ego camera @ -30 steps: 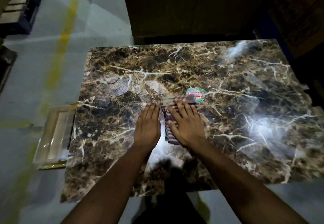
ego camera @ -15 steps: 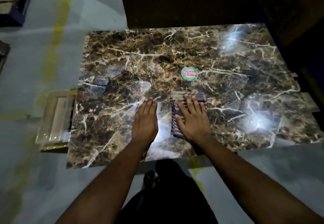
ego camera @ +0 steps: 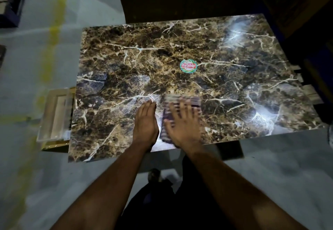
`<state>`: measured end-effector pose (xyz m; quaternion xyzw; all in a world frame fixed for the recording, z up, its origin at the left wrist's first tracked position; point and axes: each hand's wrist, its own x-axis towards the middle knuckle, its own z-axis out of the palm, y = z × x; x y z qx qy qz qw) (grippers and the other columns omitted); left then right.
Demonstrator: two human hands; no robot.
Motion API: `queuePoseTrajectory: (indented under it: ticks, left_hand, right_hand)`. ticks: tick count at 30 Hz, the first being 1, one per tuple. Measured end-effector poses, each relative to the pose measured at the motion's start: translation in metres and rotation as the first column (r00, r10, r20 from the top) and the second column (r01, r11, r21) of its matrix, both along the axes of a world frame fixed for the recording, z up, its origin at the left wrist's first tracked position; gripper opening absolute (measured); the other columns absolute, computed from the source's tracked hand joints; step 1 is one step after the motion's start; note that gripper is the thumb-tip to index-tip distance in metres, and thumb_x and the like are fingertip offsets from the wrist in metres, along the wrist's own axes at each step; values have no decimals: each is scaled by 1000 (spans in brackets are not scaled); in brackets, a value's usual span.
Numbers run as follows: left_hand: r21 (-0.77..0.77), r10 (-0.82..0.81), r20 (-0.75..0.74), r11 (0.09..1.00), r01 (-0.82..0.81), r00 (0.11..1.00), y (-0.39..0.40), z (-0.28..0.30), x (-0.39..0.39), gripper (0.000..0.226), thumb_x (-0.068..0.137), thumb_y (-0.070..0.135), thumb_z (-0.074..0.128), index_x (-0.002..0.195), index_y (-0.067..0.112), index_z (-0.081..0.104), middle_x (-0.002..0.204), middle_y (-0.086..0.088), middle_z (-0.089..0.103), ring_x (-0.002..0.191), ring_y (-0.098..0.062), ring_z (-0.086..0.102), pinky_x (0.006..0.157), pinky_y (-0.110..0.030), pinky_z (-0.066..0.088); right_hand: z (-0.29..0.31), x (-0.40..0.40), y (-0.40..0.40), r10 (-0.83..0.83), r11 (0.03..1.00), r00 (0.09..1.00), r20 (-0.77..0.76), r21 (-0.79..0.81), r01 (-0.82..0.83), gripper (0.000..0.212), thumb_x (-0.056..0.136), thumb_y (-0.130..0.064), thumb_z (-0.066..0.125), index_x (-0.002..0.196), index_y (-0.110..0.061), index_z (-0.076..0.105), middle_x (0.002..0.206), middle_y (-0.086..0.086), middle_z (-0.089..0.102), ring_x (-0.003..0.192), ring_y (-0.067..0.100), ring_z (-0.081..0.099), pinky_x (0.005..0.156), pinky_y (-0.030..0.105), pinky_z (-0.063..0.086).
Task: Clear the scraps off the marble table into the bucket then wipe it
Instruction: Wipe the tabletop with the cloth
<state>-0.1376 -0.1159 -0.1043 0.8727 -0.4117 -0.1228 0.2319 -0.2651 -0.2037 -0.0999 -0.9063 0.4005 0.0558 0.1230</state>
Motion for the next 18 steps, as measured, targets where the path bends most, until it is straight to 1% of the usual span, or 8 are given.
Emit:
queuePoseTrajectory:
  ticks: [2,4,7,10,11,13,15,18]
  left_hand:
    - [15,5,-17,1000,-5,1000,0,-2,2,51,100,8,40,150,16,41,158,-7,38,146,-24,27,123,-45,21]
    - [17,-5,21,1000,4,1000,-2,-3,1,48,101,12,39,148,17,42,157,-7,39,146,-25,29,121,-48,23]
    - [41,16,78,999,-19,997,-12,-3,-8,46,101,13,42,146,17,44,155,-7,40,144,-26,31,119,-51,25]
    - [48,-4,79,999,0,997,-32,-1,-13,50,96,9,45,146,14,44,156,-7,39,145,-27,29,120,-48,25]
    - [50,-20,86,999,15,996,-38,-1,-14,51,96,9,46,146,14,44,157,-7,38,145,-27,28,121,-47,25]
    - [61,-57,88,997,51,994,-52,-2,-16,50,98,12,44,148,16,42,159,-5,34,147,-25,26,121,-45,24]
    - [79,-83,100,994,75,991,-66,-3,-15,48,102,18,41,150,17,39,161,-4,32,147,-24,25,120,-45,25]
    - [91,-90,121,993,79,989,-80,-4,-13,46,103,23,41,148,16,39,159,-4,34,146,-25,27,119,-45,26]
  right_hand:
    - [-3,2,28,117,993,992,45,24,-119,70,100,-60,27,163,-35,9,172,6,1,159,29,-1,127,53,4]
    - [-7,-29,26,168,985,985,30,36,-169,69,100,-62,26,163,-39,8,172,1,-4,159,25,-6,127,51,2]
    - [-11,-80,-22,80,996,996,-27,-32,-81,71,99,-65,25,162,-41,5,172,2,-3,159,27,-3,127,52,4]
    - [-7,-63,-58,-65,996,998,9,-60,65,70,99,-62,28,162,-37,14,172,6,9,158,31,7,127,52,8]
    - [-6,-49,-57,-66,996,998,10,-52,67,70,100,-61,28,163,-37,12,172,7,8,158,32,6,127,53,7]
    - [-6,-40,-44,28,999,1000,13,-39,-28,70,100,-60,29,163,-38,9,172,6,6,158,30,4,127,52,6]
    - [-7,-67,-44,112,993,994,14,-36,-112,69,100,-60,29,163,-39,11,173,2,5,159,26,3,127,49,8]
    - [-9,-95,-84,63,996,998,9,-70,-62,68,100,-62,27,162,-38,17,172,2,10,159,26,8,127,49,10]
